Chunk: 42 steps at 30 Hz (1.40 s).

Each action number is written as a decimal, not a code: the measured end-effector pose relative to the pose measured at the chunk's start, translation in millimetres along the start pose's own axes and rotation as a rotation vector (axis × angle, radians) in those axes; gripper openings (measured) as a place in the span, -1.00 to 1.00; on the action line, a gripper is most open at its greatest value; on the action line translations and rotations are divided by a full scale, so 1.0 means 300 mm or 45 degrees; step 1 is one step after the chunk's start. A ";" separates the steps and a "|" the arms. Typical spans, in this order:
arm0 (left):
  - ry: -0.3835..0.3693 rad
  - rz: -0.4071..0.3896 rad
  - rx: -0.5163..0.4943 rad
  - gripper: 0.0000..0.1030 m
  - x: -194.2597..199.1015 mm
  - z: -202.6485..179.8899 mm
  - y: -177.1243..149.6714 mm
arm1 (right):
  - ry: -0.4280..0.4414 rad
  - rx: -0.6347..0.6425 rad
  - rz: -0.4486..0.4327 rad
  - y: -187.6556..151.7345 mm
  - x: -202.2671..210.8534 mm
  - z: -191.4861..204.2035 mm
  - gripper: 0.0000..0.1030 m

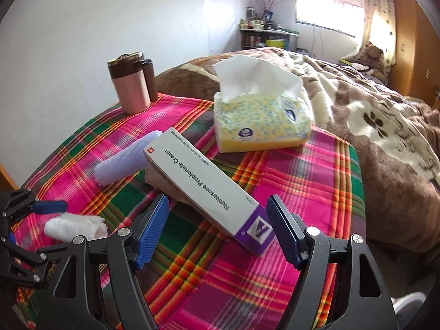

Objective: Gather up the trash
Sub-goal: 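Grasp the Fluticasone cream box with the right tool while the left tool grasps the white tissue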

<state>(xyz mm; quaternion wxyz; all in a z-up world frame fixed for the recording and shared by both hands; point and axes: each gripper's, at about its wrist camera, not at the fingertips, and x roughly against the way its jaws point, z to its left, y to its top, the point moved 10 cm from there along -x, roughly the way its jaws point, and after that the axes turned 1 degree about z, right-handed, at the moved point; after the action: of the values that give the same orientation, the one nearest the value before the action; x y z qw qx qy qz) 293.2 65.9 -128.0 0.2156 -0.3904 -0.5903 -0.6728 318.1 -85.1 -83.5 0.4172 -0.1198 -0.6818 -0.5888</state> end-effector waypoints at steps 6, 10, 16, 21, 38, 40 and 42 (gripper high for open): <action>-0.015 -0.006 0.020 0.26 -0.005 0.019 0.025 | 0.022 0.090 0.049 0.013 -0.037 0.003 0.45; -0.032 0.012 0.024 0.27 -0.032 0.020 0.032 | 0.027 0.114 0.088 0.000 -0.064 -0.004 0.45; -0.073 0.064 0.046 0.27 -0.074 0.009 0.021 | 0.055 0.068 0.127 -0.021 -0.084 -0.013 0.45; -0.072 0.059 0.053 0.27 -0.073 0.002 0.027 | 0.112 -0.012 0.130 -0.033 -0.070 -0.016 0.38; -0.103 0.027 0.106 -0.21 -0.032 -0.026 0.015 | 0.064 -0.073 0.096 -0.092 0.000 -0.025 -0.17; -0.100 0.020 0.115 -0.27 -0.024 -0.030 0.013 | 0.053 -0.084 0.087 -0.103 0.013 -0.026 -0.18; -0.091 0.012 0.115 -0.33 -0.016 -0.032 0.012 | 0.045 -0.099 0.076 -0.112 0.028 -0.026 -0.19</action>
<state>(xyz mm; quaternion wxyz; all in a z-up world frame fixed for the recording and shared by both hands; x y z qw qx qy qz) 296.3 55.2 -129.6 0.2150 -0.4066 -0.6255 -0.6302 294.1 -104.3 -101.6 0.4415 -0.1458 -0.6472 -0.6041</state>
